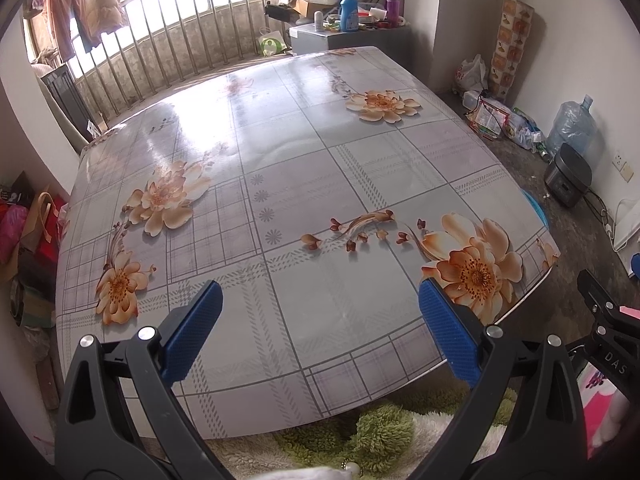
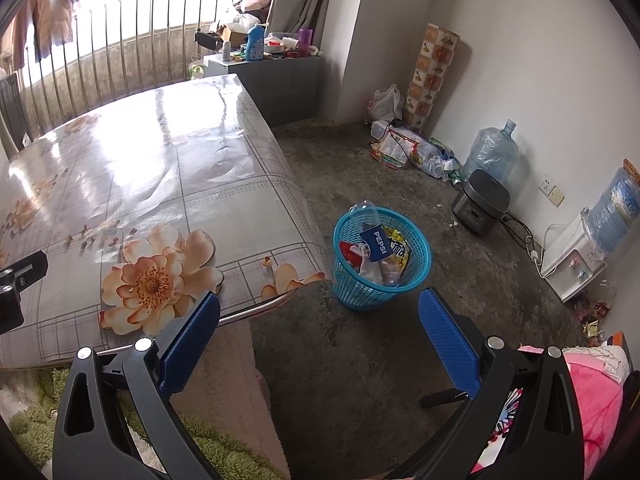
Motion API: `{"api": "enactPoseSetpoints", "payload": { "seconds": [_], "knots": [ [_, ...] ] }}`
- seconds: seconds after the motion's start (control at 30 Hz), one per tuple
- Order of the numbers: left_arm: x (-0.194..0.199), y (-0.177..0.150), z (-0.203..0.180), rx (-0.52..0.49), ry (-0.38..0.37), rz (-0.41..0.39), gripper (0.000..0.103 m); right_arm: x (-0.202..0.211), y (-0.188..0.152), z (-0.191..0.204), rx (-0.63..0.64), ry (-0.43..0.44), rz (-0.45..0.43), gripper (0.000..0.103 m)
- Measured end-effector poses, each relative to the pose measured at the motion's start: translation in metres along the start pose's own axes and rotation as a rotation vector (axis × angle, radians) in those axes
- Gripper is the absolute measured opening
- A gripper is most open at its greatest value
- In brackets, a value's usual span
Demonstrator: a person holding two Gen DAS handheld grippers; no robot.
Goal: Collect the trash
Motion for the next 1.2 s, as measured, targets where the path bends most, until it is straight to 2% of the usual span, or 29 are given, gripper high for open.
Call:
{"api": "enactPoseSetpoints", "payload": {
  "seconds": [1.2],
  "knots": [
    [-0.0022,-0.0024,-0.0008,-0.006,0.000,0.007,0.094,-0.0062,-0.0048,0.0004,-0.009,0.003,0.003,0.097]
  ]
}}
Point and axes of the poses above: each gripper's, at about its wrist camera, not at the fingertips, and x roughly against the way its jaws point, z to its left, y to its top, the point moved 5 cm from there along -x, roughly the way its jaws point, and after that the axes turned 14 degrees about z, right-handed, at the moved point
